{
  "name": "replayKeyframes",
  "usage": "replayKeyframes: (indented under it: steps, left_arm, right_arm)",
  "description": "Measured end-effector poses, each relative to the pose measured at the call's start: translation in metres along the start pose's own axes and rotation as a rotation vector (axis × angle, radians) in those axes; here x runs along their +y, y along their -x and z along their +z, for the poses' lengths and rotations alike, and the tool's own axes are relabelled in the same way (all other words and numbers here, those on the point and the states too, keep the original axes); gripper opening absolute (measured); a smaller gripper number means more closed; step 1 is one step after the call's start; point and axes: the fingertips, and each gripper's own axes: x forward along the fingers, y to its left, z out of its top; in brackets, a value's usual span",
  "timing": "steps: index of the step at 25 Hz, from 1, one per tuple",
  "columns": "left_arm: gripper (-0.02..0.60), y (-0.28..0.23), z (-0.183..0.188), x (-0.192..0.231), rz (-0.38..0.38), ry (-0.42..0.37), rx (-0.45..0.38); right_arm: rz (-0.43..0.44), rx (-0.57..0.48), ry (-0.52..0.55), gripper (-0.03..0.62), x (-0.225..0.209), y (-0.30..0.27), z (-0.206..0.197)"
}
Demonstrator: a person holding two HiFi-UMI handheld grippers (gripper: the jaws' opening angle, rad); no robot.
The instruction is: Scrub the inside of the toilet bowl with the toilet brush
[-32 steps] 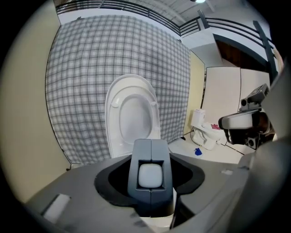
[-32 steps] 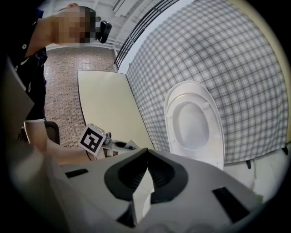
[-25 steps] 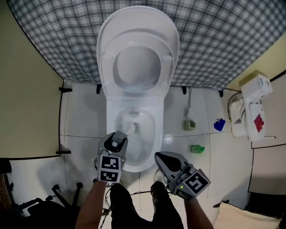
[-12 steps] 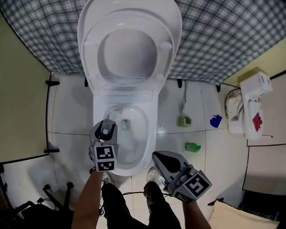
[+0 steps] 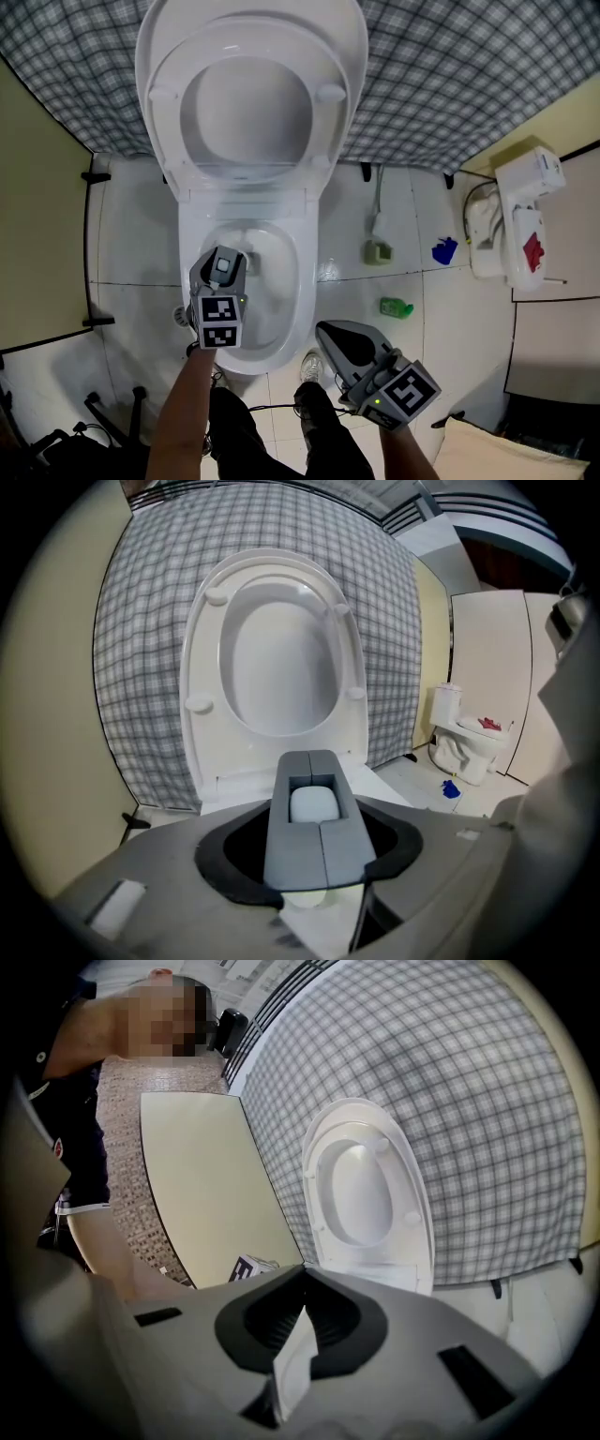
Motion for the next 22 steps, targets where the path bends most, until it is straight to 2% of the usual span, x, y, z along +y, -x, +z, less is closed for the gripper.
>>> replayKeyframes:
  steps: [7,11,15,20,22]
  left_arm:
    - [0.213,0.017,0.056,-0.016,-0.059,-0.042,-0.145]
    - [0.212,0.012,0.069,-0.021,-0.094,-0.035,-0.186]
    - [0.212,-0.001,0.054,-0.028,-0.099,-0.047,-0.161]
    - [0.213,-0.018,0.022,-0.032,-0.107,-0.030,-0.093]
    - [0.212,-0.019,0.022,-0.034,-0.109,-0.031,-0.093]
  right_arm:
    - [-0.004,-0.006,-0.010,0.000,-0.003,0.005,0.002]
    - [-0.001,-0.010,-0.009,0.000,-0.005,0.006,0.005]
    - [-0.022,-0.002,-0.012,0.000,-0.013,0.012,-0.003]
    - [-0.041,0.004,-0.018,0.000,-0.019,0.016,-0.013]
    - [-0.051,0.002,-0.021,0.000,-0.022,0.020,-0.013]
